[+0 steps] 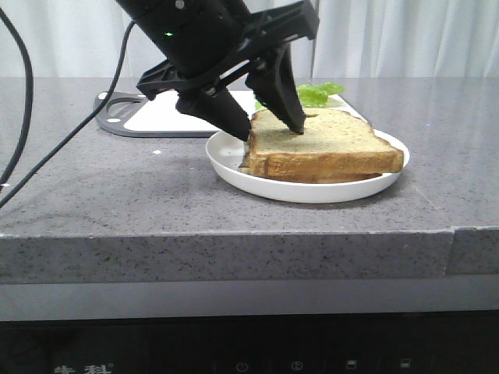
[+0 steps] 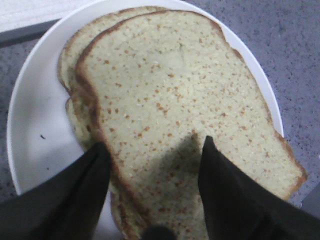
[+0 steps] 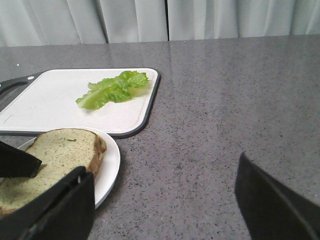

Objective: Left arm grabs bread, right arm adds lettuce
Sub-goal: 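Lower the left gripper onto the top bread slice and close it, then lift the top bread slice off the plate with the left gripper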

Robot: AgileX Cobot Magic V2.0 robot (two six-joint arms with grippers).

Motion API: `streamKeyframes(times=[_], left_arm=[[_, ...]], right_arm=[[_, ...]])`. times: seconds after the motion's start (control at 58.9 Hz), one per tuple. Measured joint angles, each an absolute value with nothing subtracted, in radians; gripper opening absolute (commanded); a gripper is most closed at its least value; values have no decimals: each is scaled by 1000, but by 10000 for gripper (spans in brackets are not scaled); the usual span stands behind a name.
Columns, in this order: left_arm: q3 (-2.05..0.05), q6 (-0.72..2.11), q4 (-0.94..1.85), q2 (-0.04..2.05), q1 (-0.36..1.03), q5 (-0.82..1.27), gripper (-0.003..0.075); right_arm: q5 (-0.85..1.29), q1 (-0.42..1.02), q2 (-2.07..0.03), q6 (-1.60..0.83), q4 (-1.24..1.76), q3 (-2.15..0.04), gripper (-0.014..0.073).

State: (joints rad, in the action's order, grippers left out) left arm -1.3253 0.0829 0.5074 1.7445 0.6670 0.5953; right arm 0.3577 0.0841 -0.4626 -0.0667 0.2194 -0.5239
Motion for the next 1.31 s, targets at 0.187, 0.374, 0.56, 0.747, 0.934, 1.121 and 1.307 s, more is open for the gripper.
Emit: streamKeyframes(times=[0.187, 0.374, 0.56, 0.747, 0.934, 1.121, 1.307], left_arm=[[-1325, 83, 507, 1751, 667, 587, 43], [-1325, 81, 485, 1751, 667, 584, -20], [-1325, 81, 481, 1751, 656, 584, -20], [-1323, 81, 485, 1727, 629, 601, -20], [-1321, 81, 485, 1669, 605, 606, -20], [-1321, 81, 476, 1619, 598, 602, -21], [-1286, 81, 355, 1521, 596, 532, -21]], right_arm=[[365, 84, -463, -67, 219, -524, 590], [368, 84, -463, -67, 219, -524, 590], [368, 84, -463, -67, 219, -524, 590], [370, 84, -463, -67, 219, -524, 590], [370, 84, -463, -67, 219, -524, 590], [370, 84, -463, -67, 219, -524, 590], [373, 84, -463, -67, 219, -524, 590]])
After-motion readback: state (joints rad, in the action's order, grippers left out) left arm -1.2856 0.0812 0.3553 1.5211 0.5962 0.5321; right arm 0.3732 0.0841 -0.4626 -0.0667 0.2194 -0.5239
